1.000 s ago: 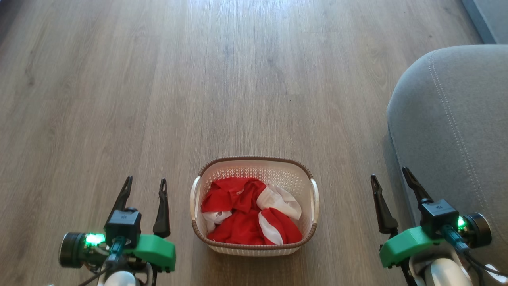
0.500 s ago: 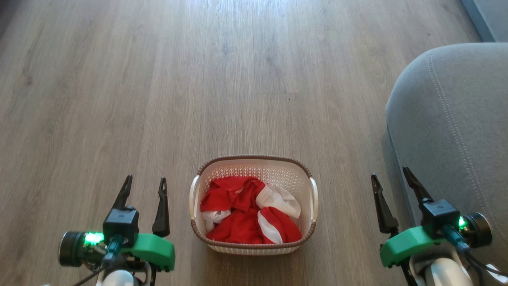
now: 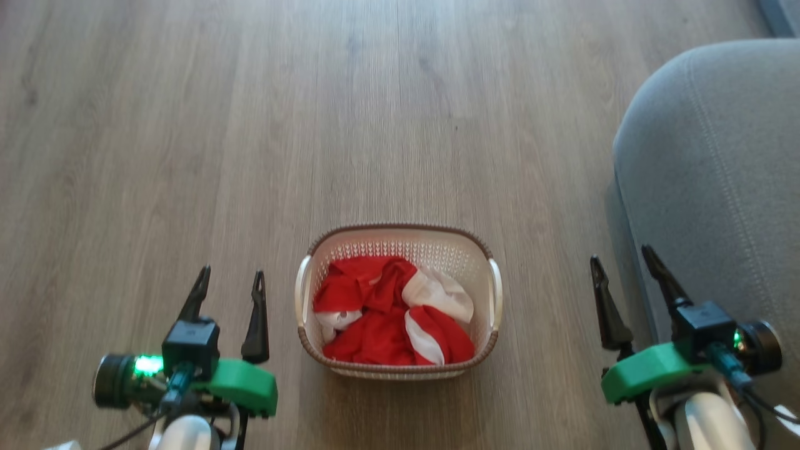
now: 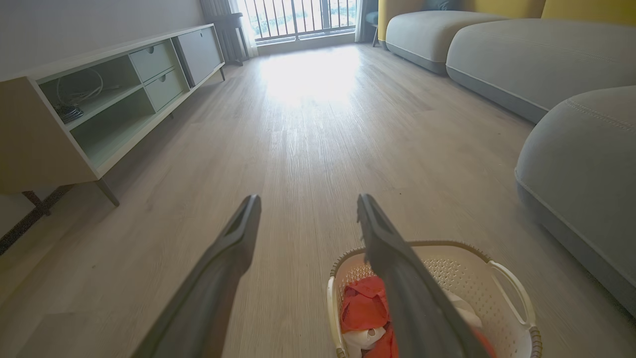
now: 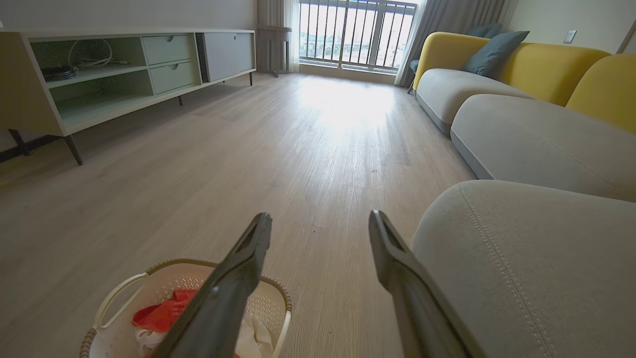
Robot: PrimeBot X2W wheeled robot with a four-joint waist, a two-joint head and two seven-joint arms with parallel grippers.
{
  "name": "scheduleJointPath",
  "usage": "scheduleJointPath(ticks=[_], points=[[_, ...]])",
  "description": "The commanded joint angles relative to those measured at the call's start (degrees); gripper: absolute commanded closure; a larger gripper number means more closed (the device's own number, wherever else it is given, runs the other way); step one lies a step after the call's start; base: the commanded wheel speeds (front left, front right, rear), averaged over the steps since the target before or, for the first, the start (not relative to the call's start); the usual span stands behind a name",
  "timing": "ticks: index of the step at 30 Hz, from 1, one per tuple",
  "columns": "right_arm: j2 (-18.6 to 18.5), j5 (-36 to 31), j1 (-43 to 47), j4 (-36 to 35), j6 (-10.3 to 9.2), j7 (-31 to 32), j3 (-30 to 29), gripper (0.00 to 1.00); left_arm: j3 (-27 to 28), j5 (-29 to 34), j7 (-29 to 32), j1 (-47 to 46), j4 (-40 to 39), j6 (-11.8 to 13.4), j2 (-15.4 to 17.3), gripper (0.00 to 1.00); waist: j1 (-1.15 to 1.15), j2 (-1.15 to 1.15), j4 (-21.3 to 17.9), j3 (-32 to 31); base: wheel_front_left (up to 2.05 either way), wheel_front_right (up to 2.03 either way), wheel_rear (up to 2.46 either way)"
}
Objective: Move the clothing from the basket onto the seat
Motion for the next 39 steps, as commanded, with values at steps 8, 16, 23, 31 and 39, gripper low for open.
scheduleJointPath(ticks=[8,16,23,31,39], points=[[-0.8,1.1,-6.4,-5.5,-0.01,-0.5,-0.4,0.00,1.8,0.8,-0.7,-8.9,-2.9,-1.0,-0.5,0.00,0.00,0.00,-0.8,10.0,0.00,0.00,0.00],[-0.8,1.6,-13.6,-10.8,-0.01,-0.5,-1.2,0.00,-0.5,2.4,-0.7,-18.5,-1.2,-2.8,-0.6,0.00,0.00,0.00,-3.0,22.9,0.00,0.00,0.00],[-0.8,2.8,-19.6,-15.5,-0.01,-0.5,-1.2,0.00,-3.1,3.7,-0.7,-29.2,6.3,-4.4,-0.4,0.00,0.00,0.00,-5.4,32.3,0.00,0.00,0.00],[-0.8,2.6,-22.9,-19.6,-0.01,-0.5,0.3,0.00,-6.8,5.3,3.3,-45.0,24.3,-7.1,-0.9,0.00,0.00,0.00,-8.1,40.4,0.00,0.00,0.00],[-0.8,3.4,-21.9,-21.2,-0.01,-0.5,2.1,0.00,-9.2,7.4,11.6,-55.0,40.6,-8.4,-0.3,0.00,0.00,0.00,-11.3,44.1,0.00,0.00,0.00]])
